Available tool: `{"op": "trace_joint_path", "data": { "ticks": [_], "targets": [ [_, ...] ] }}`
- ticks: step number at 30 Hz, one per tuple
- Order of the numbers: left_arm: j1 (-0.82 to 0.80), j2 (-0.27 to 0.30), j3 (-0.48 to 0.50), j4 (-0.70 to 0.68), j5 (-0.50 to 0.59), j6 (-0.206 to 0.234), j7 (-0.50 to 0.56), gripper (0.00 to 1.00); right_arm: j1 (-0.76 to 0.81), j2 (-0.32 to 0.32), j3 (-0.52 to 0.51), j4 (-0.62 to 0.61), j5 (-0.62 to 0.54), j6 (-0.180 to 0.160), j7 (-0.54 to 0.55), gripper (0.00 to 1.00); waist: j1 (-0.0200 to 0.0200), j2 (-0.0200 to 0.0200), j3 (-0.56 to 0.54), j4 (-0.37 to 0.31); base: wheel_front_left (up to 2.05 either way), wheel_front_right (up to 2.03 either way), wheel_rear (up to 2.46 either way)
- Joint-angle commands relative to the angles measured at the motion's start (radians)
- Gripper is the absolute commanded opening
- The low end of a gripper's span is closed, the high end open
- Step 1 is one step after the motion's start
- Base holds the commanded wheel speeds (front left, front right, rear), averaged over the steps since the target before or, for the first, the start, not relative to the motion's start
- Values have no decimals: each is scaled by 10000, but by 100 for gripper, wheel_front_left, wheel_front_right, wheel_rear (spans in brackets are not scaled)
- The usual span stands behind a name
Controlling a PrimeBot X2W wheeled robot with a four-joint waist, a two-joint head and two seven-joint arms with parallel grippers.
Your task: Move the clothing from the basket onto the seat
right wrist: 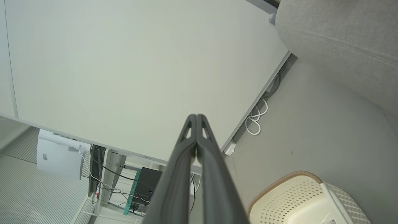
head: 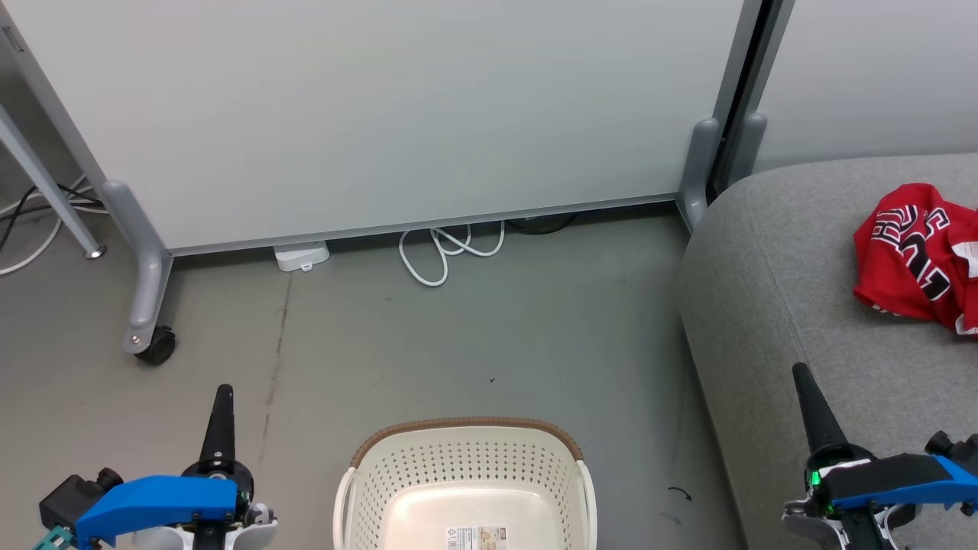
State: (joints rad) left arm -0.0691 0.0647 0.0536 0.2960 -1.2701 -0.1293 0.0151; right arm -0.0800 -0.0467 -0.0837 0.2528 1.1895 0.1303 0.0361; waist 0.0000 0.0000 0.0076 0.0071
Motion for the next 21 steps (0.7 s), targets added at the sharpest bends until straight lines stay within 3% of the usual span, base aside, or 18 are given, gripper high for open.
{"op": "trace_joint_path", "data": {
  "ticks": [1,21],
  "targets": [
    [-239,8,89,-123,-228,-15,67,0,-242,-45,-43,-101,312,5,75,0,0,0,-2,-2,0,0,0],
    [-340,-61,345,-321,-1722,-19,520,0,-297,-51,-169,-104,2152,6,430,0,0,0,-20,-31,0,0,0]
  ]
}}
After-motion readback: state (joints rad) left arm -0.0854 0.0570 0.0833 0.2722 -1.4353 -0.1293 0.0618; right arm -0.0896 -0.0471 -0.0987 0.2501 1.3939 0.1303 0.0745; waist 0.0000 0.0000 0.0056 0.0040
